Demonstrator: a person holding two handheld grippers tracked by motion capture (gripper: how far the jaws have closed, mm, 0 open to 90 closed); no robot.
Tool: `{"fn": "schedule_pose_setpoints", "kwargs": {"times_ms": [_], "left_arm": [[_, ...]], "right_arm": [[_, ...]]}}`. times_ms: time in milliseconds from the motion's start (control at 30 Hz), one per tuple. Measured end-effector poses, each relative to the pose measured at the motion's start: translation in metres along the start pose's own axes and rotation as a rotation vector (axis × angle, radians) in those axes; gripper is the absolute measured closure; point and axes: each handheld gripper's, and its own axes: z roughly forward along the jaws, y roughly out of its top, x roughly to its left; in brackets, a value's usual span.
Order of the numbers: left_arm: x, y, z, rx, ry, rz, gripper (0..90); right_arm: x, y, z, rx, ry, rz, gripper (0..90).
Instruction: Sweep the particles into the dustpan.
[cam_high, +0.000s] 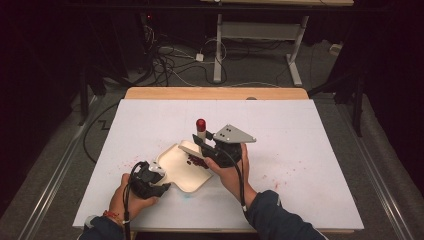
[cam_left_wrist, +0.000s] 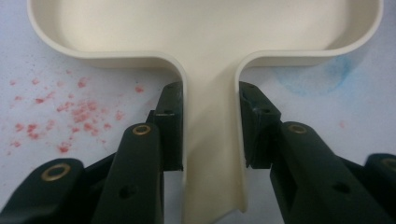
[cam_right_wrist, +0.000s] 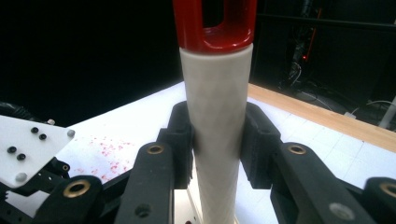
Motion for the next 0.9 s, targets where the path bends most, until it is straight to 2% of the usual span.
{"fn": "schedule_pose_setpoints", "kwargs": {"times_ms": [133,233,467,633,900], "left_arm": [[-0.002,0.002,0.000,0.006,0.004,-0.006,63.5],[-0.002,0.001,0.000,0.004,0.004,-0.007,63.5],[0.000,0.001,0.000,0.004,0.001,0.007,63.4],[0.000,0.002,0.000,0.010,0.001,0.014,63.4],[0.000,0.002,0.000,0.008,0.001,0.014,63.5]], "right_arm": [[0.007,0.003,-0.003,-0.003,0.007,0.015,69.4],[0.012,0.003,-0.004,0.000,0.002,-0.003,69.4],[0.013,0.004,-0.007,0.009,-0.004,-0.011,69.4],[0.015,0.003,-0.012,0.016,0.023,0.005,69.4],[0.019,0.003,-0.019,0.017,0.035,0.009,69.6]]}}
